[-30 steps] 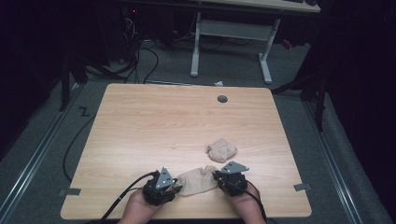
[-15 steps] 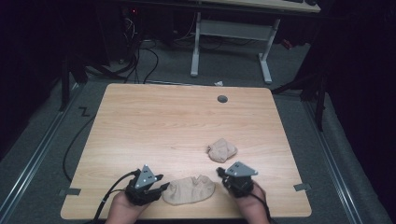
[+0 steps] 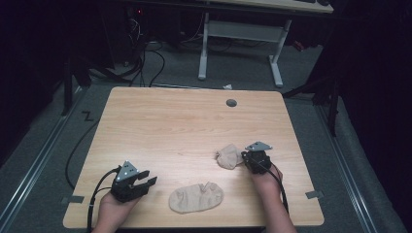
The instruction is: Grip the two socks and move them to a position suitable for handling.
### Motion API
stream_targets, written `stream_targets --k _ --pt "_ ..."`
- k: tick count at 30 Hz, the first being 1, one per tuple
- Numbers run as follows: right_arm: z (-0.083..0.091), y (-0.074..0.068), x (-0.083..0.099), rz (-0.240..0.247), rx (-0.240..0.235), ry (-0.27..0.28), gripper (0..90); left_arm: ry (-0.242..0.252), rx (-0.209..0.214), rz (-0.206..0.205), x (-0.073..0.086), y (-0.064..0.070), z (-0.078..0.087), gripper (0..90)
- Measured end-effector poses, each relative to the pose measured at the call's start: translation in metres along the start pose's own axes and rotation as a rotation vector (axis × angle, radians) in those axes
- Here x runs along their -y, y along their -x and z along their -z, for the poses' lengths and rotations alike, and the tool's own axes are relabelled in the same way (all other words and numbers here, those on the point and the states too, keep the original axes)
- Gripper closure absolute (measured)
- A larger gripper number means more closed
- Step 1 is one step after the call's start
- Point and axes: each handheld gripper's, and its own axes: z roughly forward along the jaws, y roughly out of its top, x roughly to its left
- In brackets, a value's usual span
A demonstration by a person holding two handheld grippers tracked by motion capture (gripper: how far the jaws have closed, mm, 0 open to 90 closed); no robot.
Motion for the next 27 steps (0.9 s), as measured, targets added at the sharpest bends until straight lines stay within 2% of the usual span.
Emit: stream_targets --k 2,5,8,9,12,14,15,18,19,21,23,27 --pt "0.003 -0.006 0.004 0.016 -0.013 -0.009 88.0 -0.004 0.002 -0.015 -0.001 0.003 -0.001 57.9" --pt "0.009 -0.021 0.011 0.036 -0.061 -0.012 87.7 -0.006 0.004 -0.024 -0.001 0.006 -0.002 57.8" --pt "0.015 -0.04 0.013 0.044 -0.147 -0.004 86.1 -0.002 0.005 -0.024 -0.003 0.007 -0.003 57.7" --pt "0.015 -0.051 0.011 0.062 -0.192 -0.001 85.1 -0.001 0.006 -0.023 -0.003 0.007 -0.003 57.7" --pt "0.018 -0.076 0.004 0.132 -0.235 0.014 82.9 -0.002 0.011 -0.028 -0.004 0.008 -0.004 57.6" --pt "0.028 -0.074 -0.002 0.118 -0.209 0.076 81.9 -0.004 0.014 -0.035 -0.004 0.008 -0.004 57.6" --pt "0.028 -0.074 -0.002 0.118 -0.209 0.076 81.9 -0.004 0.014 -0.037 -0.004 0.009 -0.004 57.6" --pt "0.033 -0.056 0.0 0.077 -0.127 0.094 78.9 -0.005 0.012 -0.041 -0.004 0.008 -0.004 57.4" --pt "0.034 -0.049 0.002 0.06 -0.12 0.09 78.2 -0.004 0.011 -0.04 -0.004 0.008 -0.004 57.3" --pt "0.035 -0.04 0.008 0.039 -0.115 0.073 75.8 -0.007 0.012 -0.041 -0.004 0.007 -0.004 56.9" --pt "0.036 -0.038 0.013 0.055 -0.114 0.053 75.4 -0.005 0.011 -0.038 -0.003 0.007 -0.003 56.8" --pt "0.039 -0.043 0.02 0.046 -0.167 0.032 78.3 -0.002 0.011 -0.041 -0.003 0.008 -0.002 56.7"
